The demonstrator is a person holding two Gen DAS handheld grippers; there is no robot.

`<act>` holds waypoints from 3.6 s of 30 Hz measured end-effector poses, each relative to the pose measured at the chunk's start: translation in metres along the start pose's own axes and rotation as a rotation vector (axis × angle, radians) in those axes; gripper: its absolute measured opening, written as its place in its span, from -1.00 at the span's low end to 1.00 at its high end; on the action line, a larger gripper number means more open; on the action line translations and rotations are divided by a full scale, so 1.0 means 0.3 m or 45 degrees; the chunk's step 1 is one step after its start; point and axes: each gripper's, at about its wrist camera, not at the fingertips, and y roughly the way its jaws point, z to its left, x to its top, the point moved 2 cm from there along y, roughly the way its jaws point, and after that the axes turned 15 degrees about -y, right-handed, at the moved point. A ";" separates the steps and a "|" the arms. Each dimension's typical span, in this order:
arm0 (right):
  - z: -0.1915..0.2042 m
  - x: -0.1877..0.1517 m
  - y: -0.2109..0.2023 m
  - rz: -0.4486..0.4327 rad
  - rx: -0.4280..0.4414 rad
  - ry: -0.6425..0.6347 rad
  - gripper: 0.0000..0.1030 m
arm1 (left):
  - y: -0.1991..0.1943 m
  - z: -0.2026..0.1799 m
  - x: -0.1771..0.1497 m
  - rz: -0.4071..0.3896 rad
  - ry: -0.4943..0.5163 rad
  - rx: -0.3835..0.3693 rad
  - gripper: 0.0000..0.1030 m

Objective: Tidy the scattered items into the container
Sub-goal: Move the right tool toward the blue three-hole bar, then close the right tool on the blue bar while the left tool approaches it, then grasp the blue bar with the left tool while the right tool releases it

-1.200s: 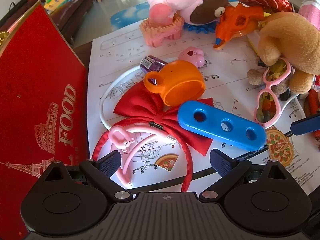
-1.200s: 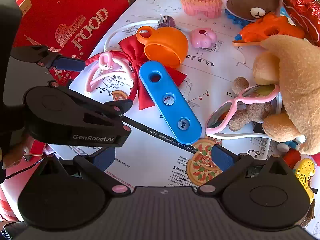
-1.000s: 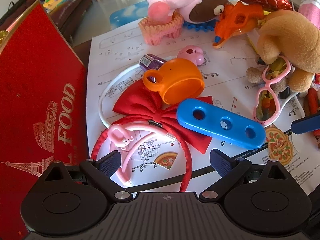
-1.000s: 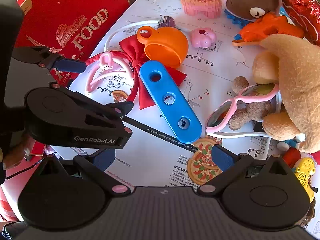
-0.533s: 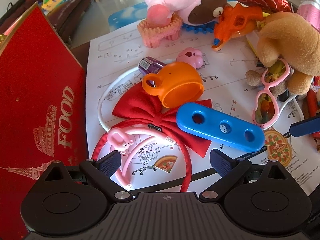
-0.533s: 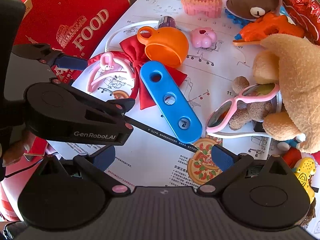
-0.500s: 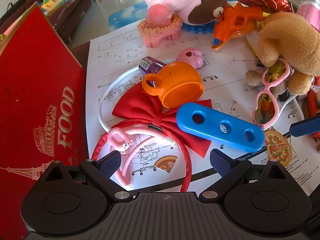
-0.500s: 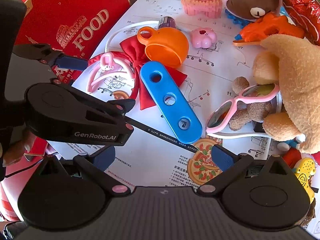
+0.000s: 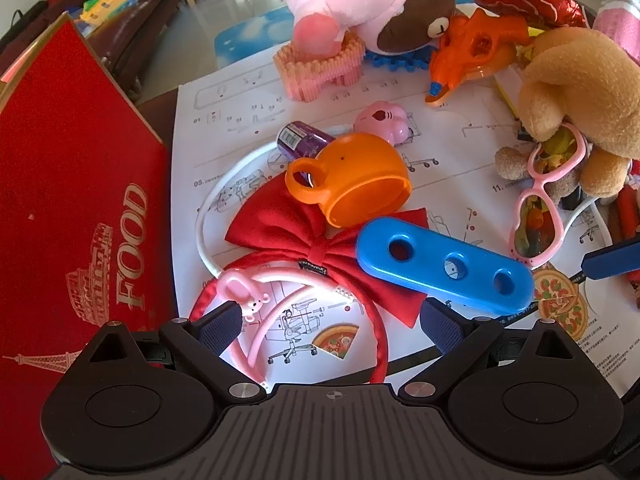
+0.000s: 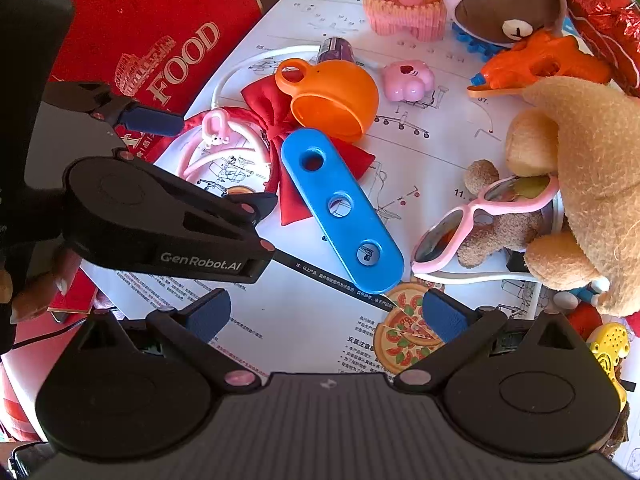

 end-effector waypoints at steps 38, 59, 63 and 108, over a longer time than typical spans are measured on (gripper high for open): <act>-0.101 -0.047 0.054 -0.098 0.114 0.005 -0.08 | 0.088 -0.142 0.063 0.053 0.547 -0.460 0.65; -0.206 -0.102 0.024 -0.171 0.156 0.068 -0.16 | 0.119 -0.217 -0.031 0.011 1.151 -0.283 0.69; -0.208 -0.100 -0.004 -0.215 0.184 0.057 -0.15 | 0.092 -0.180 -0.035 0.079 1.045 -0.348 0.60; -0.146 -0.048 0.126 -0.117 0.214 0.480 -0.02 | 0.086 -0.052 -0.167 0.230 0.092 -0.724 -0.20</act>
